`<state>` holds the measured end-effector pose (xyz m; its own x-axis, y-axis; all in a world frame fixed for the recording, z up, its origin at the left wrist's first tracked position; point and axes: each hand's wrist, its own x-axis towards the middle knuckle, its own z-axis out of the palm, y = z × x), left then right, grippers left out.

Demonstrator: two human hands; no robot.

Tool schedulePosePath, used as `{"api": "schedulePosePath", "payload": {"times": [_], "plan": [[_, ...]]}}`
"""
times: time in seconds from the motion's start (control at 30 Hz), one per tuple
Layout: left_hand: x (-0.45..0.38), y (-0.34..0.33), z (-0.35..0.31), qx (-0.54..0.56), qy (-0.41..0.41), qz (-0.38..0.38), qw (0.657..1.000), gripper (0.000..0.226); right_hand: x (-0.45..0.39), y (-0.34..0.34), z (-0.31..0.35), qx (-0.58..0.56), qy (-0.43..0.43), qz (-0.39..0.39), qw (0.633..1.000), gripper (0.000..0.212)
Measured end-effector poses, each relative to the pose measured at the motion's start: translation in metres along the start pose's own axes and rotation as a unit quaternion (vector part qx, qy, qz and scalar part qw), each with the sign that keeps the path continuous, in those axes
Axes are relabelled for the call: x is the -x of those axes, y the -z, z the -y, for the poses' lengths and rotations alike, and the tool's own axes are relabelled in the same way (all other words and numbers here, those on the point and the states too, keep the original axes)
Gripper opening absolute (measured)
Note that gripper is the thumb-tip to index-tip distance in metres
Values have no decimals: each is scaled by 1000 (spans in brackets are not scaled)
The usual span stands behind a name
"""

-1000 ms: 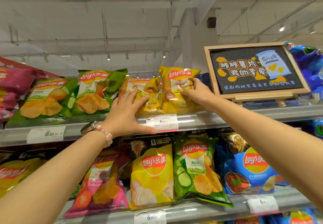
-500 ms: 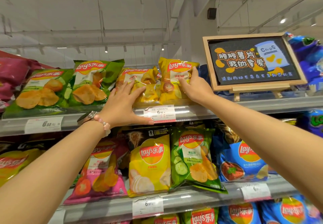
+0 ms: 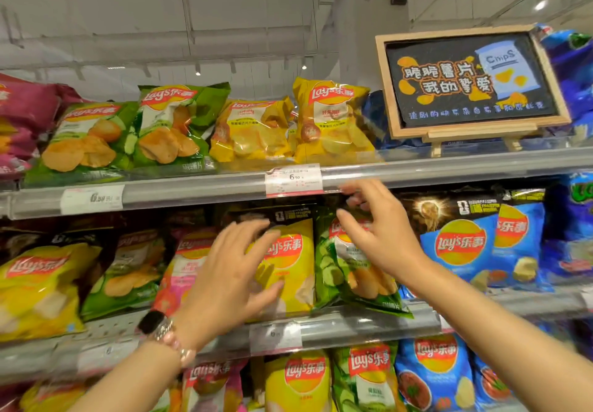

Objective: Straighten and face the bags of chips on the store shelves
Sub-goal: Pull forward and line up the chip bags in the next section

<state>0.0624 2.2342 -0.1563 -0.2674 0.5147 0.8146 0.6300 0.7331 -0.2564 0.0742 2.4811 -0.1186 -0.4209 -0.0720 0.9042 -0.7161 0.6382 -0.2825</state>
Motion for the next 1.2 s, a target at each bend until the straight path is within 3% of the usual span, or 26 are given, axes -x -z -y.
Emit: {"api": "schedulePosePath", "payload": {"times": [0.07,0.13,0.27,0.63,1.2], "plan": [[25,-17,1,7,19,43,999,72,22,-6,-13,1,-35,10,999,38],[41,-34,3,-4,57,118,991,94,38,-13,-28,32,-97,23,994,44],[53,-62,1,-15,141,249,958,126,57,-29,-46,122,-198,68,970,77],[48,-76,-4,-50,160,289,943,130,62,-37,-78,23,-325,119,938,126],[48,-74,-4,-37,165,299,939,129,71,-11,-59,-128,-288,19,949,113]]}}
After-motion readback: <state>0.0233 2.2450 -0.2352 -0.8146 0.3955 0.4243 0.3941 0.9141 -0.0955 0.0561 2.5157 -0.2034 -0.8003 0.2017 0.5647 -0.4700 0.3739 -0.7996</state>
